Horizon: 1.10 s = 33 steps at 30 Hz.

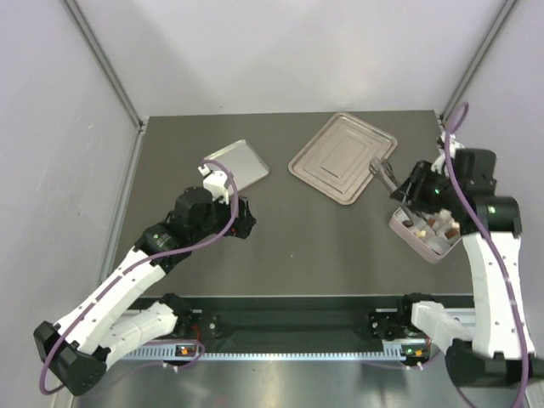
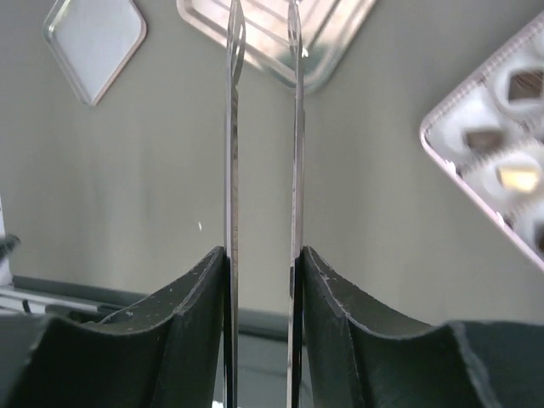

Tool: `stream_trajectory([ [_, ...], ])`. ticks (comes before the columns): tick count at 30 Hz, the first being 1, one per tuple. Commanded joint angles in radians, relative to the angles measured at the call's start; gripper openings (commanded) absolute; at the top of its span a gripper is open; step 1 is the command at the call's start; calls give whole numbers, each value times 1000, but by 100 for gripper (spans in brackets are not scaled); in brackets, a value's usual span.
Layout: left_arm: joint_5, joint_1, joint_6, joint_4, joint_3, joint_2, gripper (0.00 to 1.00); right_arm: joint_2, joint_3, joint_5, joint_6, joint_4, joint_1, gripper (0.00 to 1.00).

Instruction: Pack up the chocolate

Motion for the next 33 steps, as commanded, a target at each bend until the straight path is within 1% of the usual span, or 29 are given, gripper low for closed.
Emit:
stream_trajectory([
  [1, -51, -3, -8, 26, 34, 24, 95, 124, 8, -38, 41, 222, 80, 38],
  [3, -72, -2, -11, 26, 40, 29, 95, 223, 40, 13, 62, 263, 143, 38],
  [4, -94, -2, -14, 28, 42, 30, 95, 262, 89, 69, 69, 288, 208, 38],
  [5, -101, -2, -18, 26, 45, 30, 95, 344, 120, 100, 82, 296, 241, 38],
  [7, -112, 0, -37, 29, 50, 37, 95, 427, 213, 186, 105, 313, 319, 38],
  [8, -131, 0, -55, 28, 60, 41, 95, 501, 236, 212, 122, 325, 341, 38],
  [9, -126, 8, -93, 29, 66, 50, 95, 532, 258, 244, 131, 337, 362, 38],
  [10, -109, 14, -104, 34, 85, 58, 95, 561, 282, 320, 138, 368, 402, 38],
  [11, -61, 24, -115, 34, 100, 69, 95, 608, 288, 350, 150, 383, 421, 38],
  [13, -14, 67, -150, 20, 138, 119, 94, 648, 293, 414, 156, 417, 469, 38],
  [14, 12, 86, -161, 3, 181, 139, 94, 677, 293, 441, 156, 441, 487, 38],
  [15, 65, 125, -176, -3, 201, 176, 94, 687, 292, 468, 156, 446, 503, 38],
  [16, 84, 147, -182, -6, 218, 191, 93, 693, 279, 517, 158, 454, 532, 39],
  [18, 107, 204, -205, -6, 260, 228, 93, 689, 243, 551, 171, 498, 574, 39],
  [20, 102, 235, -225, -1, 290, 248, 93, 661, 142, 554, 197, 577, 600, 39],
  [21, 81, 256, -230, -4, 303, 273, 93, 647, 100, 560, 204, 614, 614, 39],
  [22, 67, 265, -236, -12, 335, 286, 93, 635, 16, 582, 208, 644, 646, 39],
  [24, 41, 288, -256, -26, 362, 322, 93, 606, -91, 614, 234, 713, 689, 39],
  [26, -8, 296, -273, -32, 398, 345, 92, 584, -153, 640, 253, 756, 727, 39],
  [28, -20, 313, -287, -41, 422, 374, 92, 575, -227, 685, 254, 817, 792, 39],
  [30, -13, 340, -308, -38, 428, 399, 92, 573, -276, 737, 277, 839, 851, 40],
  [33, 53, 400, -339, -12, 410, 414, 92, 581, -322, 796, 315, 894, 916, 41],
])
